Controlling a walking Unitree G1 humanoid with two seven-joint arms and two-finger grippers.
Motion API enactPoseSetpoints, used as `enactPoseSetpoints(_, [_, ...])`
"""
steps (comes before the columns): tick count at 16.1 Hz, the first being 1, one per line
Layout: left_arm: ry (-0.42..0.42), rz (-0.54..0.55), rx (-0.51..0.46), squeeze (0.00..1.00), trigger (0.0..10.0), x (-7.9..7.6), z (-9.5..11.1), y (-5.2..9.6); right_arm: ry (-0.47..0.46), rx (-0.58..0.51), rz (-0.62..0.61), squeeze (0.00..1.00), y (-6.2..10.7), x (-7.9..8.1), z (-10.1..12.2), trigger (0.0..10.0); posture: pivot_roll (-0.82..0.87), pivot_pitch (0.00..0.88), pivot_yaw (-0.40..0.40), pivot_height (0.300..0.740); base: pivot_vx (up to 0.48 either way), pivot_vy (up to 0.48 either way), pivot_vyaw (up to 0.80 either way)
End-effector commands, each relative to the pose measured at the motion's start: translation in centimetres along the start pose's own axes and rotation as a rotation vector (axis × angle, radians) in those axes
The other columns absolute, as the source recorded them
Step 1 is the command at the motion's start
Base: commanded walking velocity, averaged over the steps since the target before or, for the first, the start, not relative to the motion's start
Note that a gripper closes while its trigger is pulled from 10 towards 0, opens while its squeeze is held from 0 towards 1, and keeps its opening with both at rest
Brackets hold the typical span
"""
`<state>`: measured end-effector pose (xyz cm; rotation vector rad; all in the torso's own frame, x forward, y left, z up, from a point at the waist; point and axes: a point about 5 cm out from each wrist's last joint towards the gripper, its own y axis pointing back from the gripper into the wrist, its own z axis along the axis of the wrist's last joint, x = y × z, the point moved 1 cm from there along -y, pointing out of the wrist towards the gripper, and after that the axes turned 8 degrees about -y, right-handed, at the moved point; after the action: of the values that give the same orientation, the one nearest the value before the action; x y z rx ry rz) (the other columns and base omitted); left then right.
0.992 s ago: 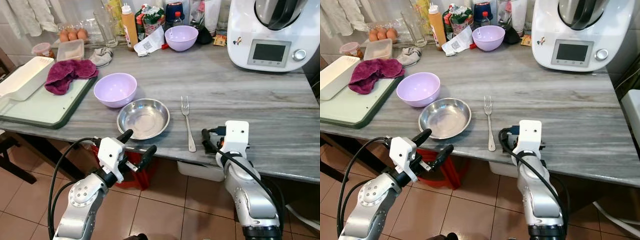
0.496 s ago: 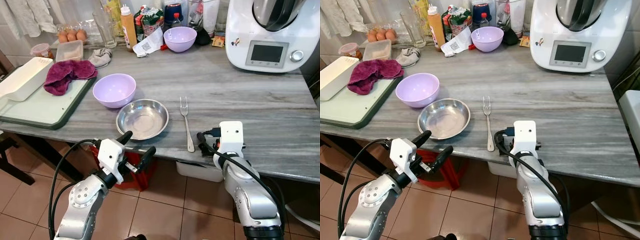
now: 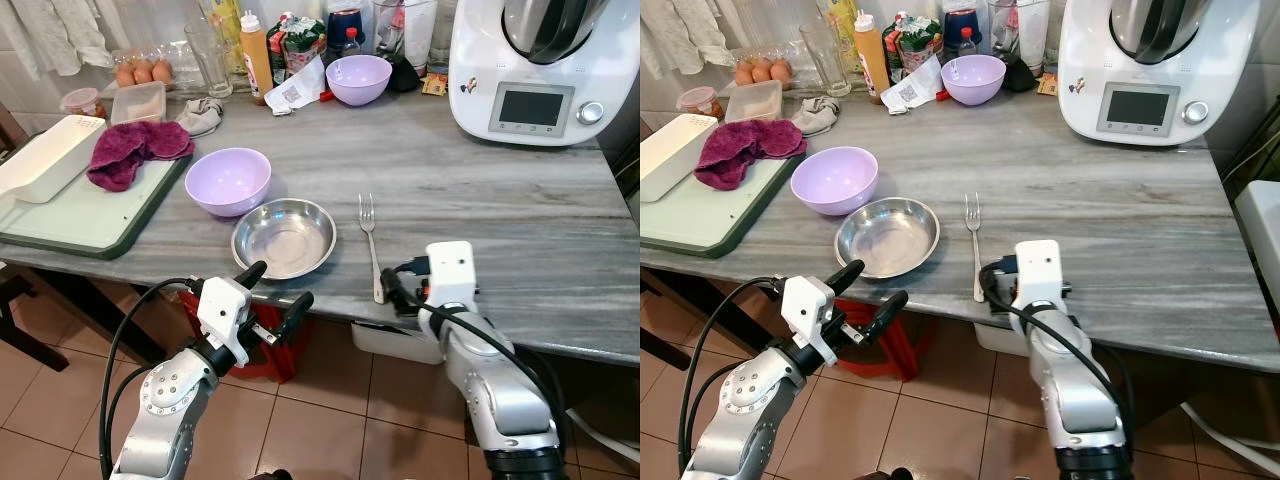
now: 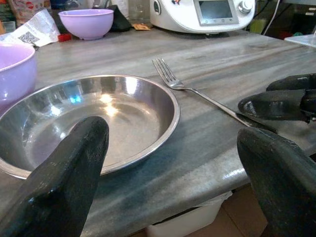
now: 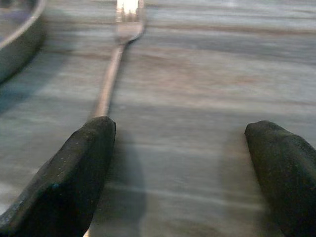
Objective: Setting the table
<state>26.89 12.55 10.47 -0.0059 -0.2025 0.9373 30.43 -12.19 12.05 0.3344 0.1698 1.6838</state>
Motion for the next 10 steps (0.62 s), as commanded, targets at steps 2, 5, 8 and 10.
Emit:
enactPoseSetpoints(2, [-0.012, 0.001, 0.009, 0.00, 10.0, 0.1, -0.1, 0.1, -0.007, 0.045, 0.074, 1.00, -0.3, 1.6, -0.7, 10.0, -0.14, 0.112, 0.081, 0.740, 0.000, 0.000, 0.00])
enactPoseSetpoints(5, [-0.012, 0.002, 0.010, 0.00, 10.0, 0.1, -0.1, 0.1, -0.007, 0.046, 0.084, 1.00, -0.4, 1.8, -0.7, 10.0, -0.14, 0.112, 0.081, 0.740, 0.000, 0.000, 0.00])
enactPoseSetpoints(8, [-0.015, 0.005, 0.008, 0.00, 10.0, 0.2, 0.0, 0.1, 0.002, 0.012, 0.073, 1.00, -0.3, 1.6, -0.3, 10.0, -0.13, 0.111, 0.077, 0.740, 0.000, 0.000, 0.00])
enactPoseSetpoints(10, [-0.017, 0.006, 0.006, 0.00, 10.0, 0.2, 0.1, 0.2, 0.012, -0.058, 0.036, 1.00, 0.0, 1.0, 0.6, 10.0, -0.13, 0.111, 0.079, 0.740, 0.000, 0.000, 0.00])
